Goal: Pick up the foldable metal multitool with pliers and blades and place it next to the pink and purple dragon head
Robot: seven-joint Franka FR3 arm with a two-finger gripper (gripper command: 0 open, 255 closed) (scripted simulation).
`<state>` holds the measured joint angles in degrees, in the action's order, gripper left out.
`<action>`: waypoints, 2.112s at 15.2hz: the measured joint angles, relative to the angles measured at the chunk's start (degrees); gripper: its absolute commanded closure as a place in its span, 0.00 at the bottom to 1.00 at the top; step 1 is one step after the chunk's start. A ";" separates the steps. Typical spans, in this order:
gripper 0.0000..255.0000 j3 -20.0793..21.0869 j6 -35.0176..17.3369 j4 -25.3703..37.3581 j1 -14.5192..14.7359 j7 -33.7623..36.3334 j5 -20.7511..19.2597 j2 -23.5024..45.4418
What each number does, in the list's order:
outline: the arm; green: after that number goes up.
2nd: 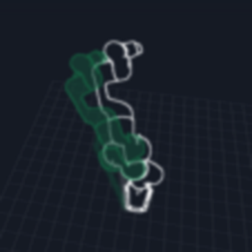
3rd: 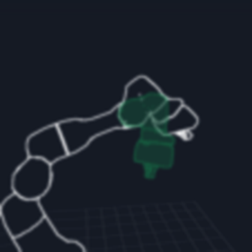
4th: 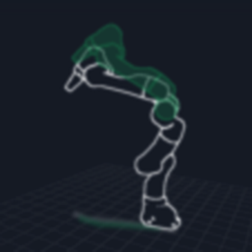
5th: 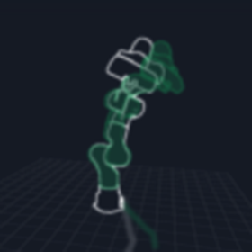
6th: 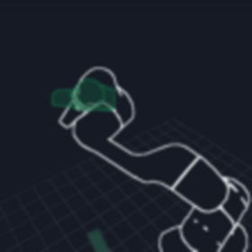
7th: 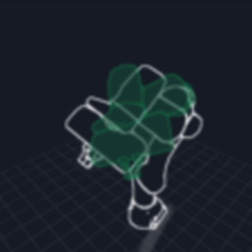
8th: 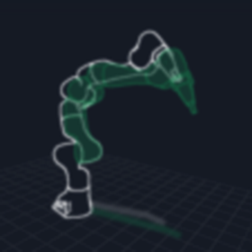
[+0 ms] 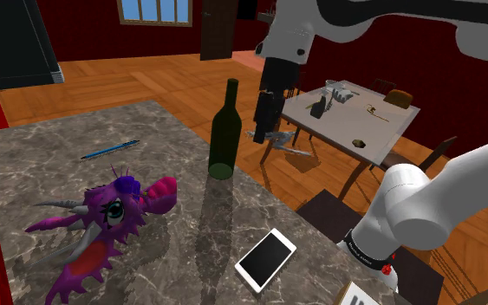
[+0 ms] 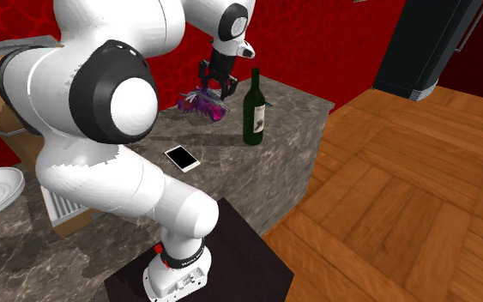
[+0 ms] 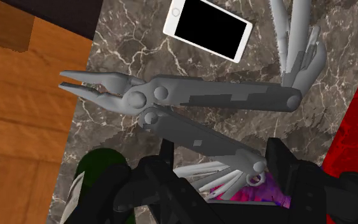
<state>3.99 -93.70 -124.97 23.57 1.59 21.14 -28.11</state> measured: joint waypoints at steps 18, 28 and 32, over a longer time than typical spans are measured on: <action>1.00 1.59 -12.86 -8.74 0.46 -3.15 1.43 4.41; 1.00 2.15 -20.40 -14.62 0.79 -5.62 2.69 6.40; 1.00 2.34 -23.53 -16.60 0.96 -6.73 3.31 7.70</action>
<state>6.34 -117.23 -141.57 24.53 -5.14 24.45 -20.41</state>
